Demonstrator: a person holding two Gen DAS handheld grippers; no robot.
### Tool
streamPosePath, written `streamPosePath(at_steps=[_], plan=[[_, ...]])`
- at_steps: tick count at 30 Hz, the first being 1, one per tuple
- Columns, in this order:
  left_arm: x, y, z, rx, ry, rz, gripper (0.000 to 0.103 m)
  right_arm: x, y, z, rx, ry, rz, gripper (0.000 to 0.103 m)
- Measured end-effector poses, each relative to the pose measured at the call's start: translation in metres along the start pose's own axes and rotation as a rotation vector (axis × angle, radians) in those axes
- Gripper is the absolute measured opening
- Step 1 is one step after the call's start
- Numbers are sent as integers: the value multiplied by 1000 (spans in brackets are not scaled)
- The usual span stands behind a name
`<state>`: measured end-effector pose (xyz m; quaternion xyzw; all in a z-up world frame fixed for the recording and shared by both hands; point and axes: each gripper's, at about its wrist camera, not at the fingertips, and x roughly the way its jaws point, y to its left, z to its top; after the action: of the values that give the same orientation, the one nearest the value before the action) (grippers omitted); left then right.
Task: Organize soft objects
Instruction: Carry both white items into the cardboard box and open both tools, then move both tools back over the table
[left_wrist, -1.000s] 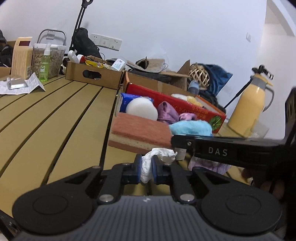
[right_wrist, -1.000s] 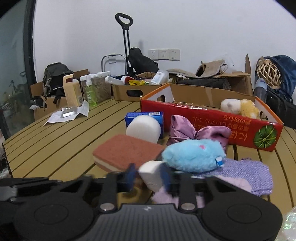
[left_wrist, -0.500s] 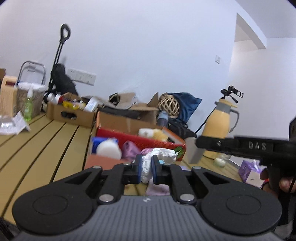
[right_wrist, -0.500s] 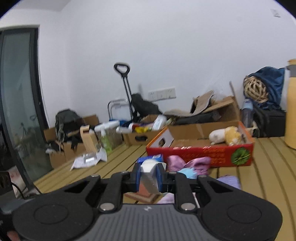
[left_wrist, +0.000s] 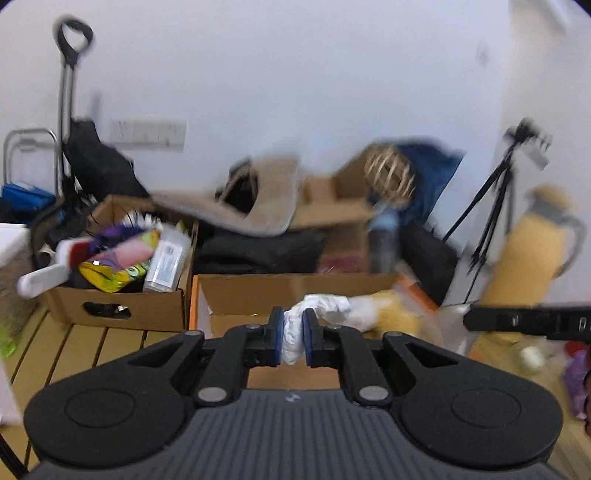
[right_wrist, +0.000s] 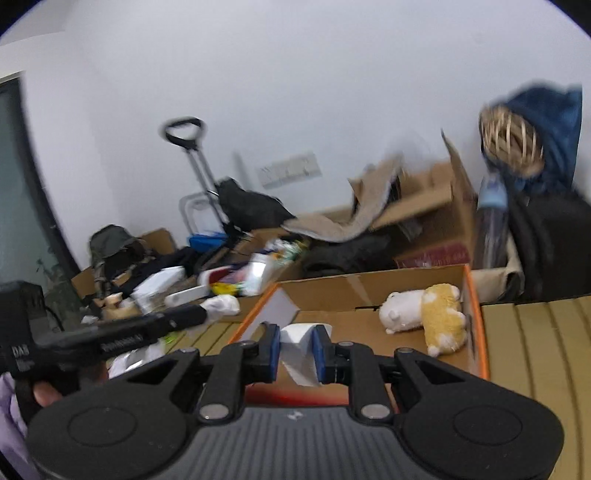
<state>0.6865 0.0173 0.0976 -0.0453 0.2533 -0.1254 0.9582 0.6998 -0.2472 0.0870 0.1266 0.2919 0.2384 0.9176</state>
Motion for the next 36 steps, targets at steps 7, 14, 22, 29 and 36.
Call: streamPosePath(at_steps=[7, 14, 22, 29, 36], plan=[[104, 40, 15, -69, 105, 103, 30, 154, -34, 27, 117, 118, -30, 27], [94, 45, 19, -64, 59, 73, 56, 160, -28, 29, 121, 45, 5, 58], [9, 23, 25, 9, 18, 66, 64, 52, 0, 41, 3, -2, -73, 58], [-121, -9, 18, 87, -82, 56, 83, -89, 32, 23, -93, -78, -117, 70], [-245, -42, -68, 129, -192, 20, 95, -204, 83, -83, -294, -154, -140, 82]])
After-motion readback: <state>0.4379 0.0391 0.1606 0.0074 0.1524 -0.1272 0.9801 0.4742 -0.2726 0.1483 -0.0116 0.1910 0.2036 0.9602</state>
